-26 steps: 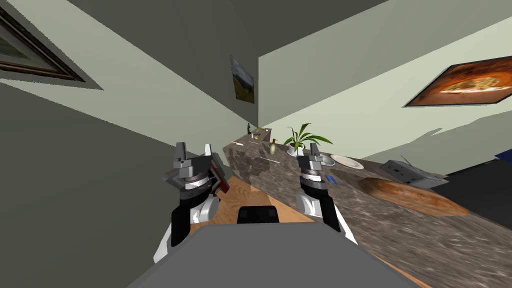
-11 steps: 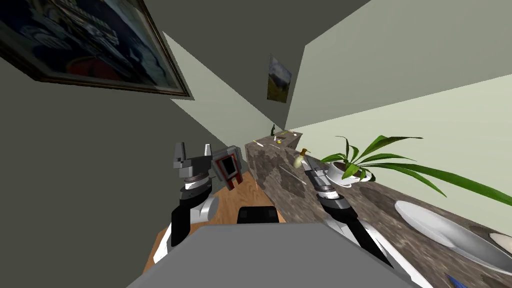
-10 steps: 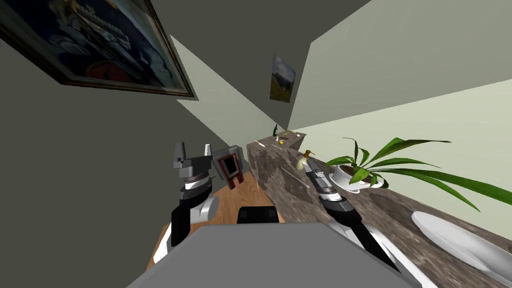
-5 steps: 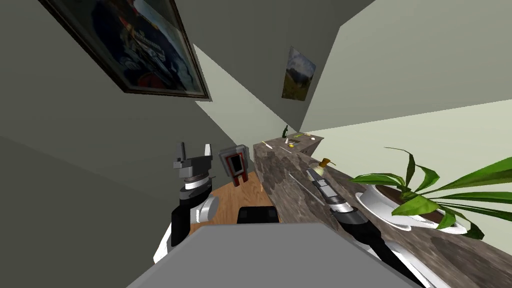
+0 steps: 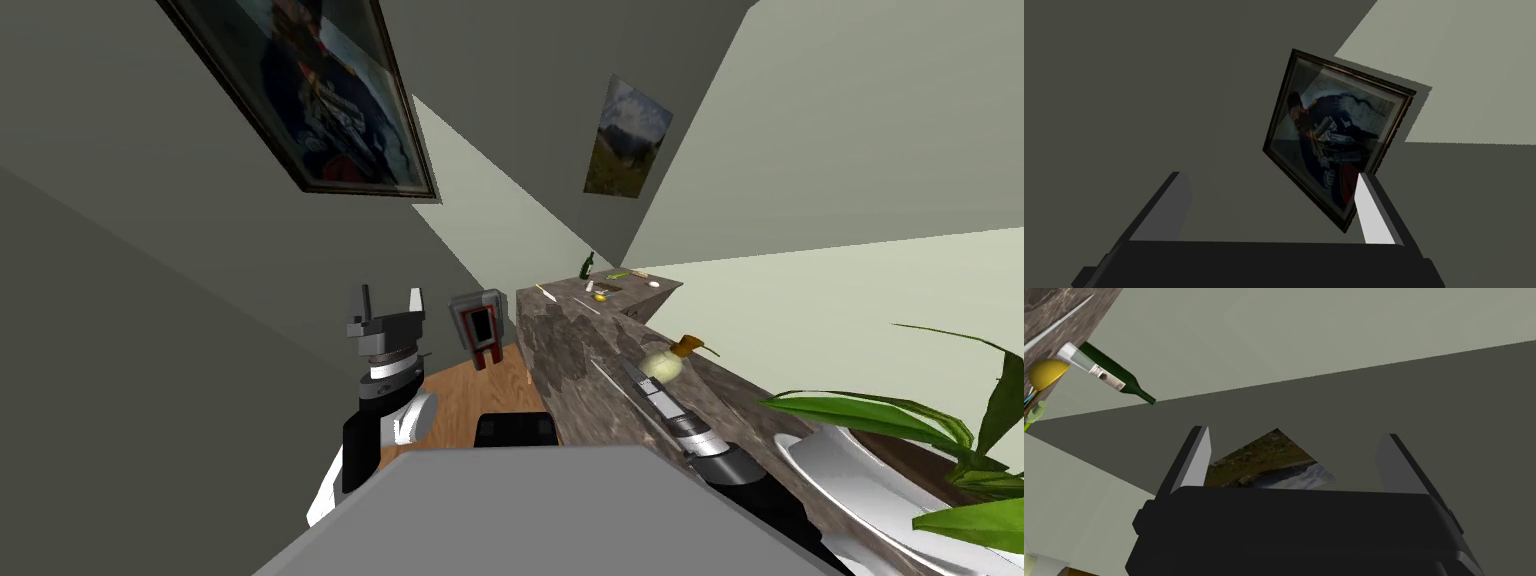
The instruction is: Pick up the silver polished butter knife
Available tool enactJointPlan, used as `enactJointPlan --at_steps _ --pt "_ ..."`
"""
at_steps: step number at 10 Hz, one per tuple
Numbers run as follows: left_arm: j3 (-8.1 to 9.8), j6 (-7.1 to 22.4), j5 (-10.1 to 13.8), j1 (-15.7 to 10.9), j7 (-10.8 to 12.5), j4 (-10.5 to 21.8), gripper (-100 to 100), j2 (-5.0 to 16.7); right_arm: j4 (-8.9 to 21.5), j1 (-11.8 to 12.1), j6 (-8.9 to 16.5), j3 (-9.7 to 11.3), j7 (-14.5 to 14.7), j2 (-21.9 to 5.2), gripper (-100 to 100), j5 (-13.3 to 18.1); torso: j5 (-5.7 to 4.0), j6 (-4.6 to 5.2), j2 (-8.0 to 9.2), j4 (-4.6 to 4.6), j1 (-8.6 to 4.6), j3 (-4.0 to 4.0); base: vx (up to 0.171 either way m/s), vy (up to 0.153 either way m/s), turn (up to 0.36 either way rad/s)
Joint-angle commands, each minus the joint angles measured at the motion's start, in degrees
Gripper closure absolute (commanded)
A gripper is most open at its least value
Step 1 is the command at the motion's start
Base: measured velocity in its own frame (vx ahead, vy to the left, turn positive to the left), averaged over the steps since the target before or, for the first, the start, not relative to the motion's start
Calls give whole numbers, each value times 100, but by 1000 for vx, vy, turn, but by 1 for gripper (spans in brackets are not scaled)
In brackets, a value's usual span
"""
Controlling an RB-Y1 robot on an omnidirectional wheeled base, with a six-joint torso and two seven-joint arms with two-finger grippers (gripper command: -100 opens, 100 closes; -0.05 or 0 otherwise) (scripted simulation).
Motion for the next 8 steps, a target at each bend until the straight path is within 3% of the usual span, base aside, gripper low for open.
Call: enactJointPlan --at_steps 1,4,5,7,8 --pt "0 0 0 0 0 0 0 0 -10 212 44 -48 77 -101 -100 29 0 0 0 0 0 0 60 -30 117" --pt "0 0 0 1 0 0 0 0 130 680 136 -98 381 -371 -100 182 1 4 5 1 6 2 47 -19 177" --pt "0 0 0 0 0 0 0 0 130 720 136 -98 381 -371 -100 182 2 1 3 1 8 2 38 -15 113" --pt "0 0 0 0 0 0 0 0 270 1133 254 -129 710 -641 -100 345 3 3 5 1 12 3 57 -10 235" --pt "0 0 0 0 0 0 0 0 270 1233 254 -129 710 -641 -100 345 2 1 -3 -1 9 -2 58 -25 93"
